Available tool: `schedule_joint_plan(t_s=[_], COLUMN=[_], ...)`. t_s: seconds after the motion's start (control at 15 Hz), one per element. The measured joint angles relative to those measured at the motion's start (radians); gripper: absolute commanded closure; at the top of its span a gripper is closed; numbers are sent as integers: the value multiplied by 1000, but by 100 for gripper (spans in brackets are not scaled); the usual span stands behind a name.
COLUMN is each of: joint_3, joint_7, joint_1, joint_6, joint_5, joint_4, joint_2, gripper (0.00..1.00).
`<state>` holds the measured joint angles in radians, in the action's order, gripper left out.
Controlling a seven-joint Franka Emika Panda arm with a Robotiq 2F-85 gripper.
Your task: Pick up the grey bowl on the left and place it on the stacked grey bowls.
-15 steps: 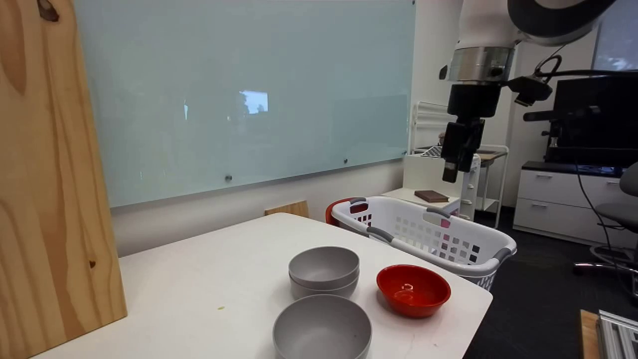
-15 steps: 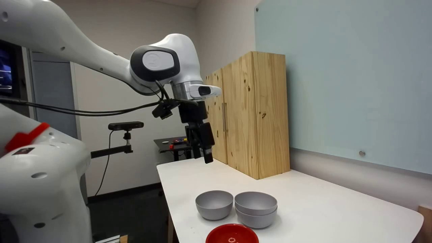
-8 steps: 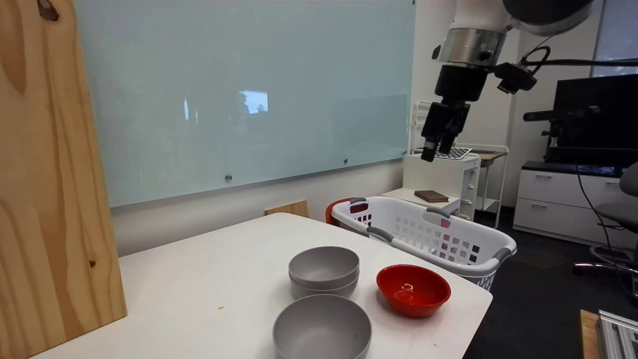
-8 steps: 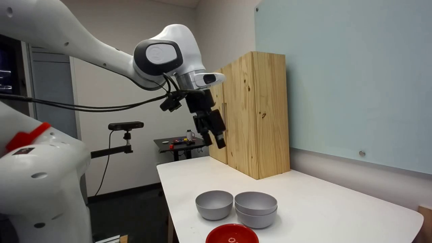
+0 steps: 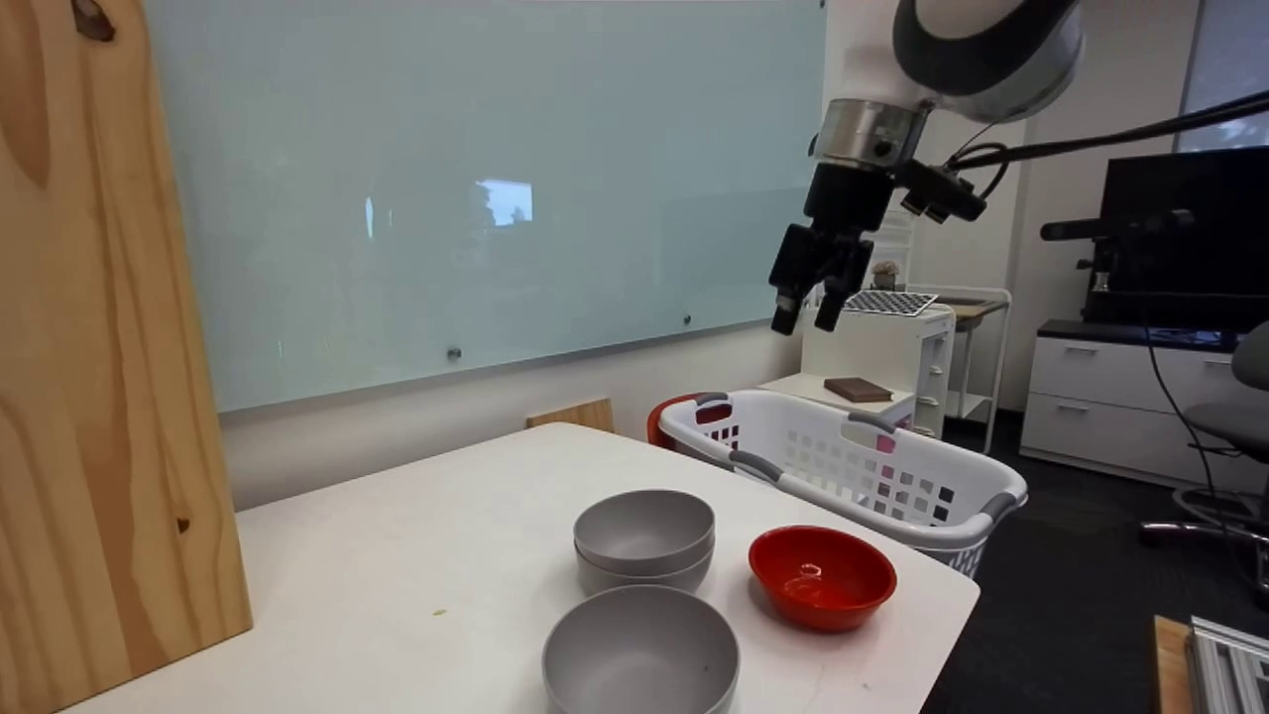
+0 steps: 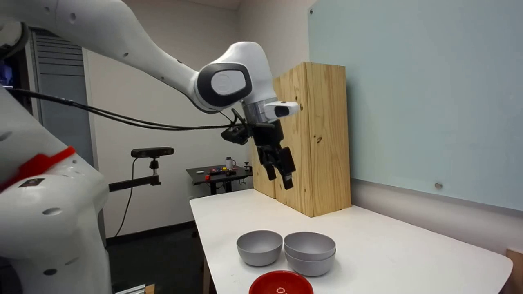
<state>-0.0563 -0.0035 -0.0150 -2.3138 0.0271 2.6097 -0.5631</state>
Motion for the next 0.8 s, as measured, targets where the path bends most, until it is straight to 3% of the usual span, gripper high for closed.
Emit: schedule_joint_plan(t_s=[0.4,0.8], joint_3=[-4,23], joint_7=[-3,-3], joint_1=[-49,-50], joint_6=[-1,-49], joint_5=[170,183], joint_4=[-39,-36], joint_2=[209,317], gripper=[0,0])
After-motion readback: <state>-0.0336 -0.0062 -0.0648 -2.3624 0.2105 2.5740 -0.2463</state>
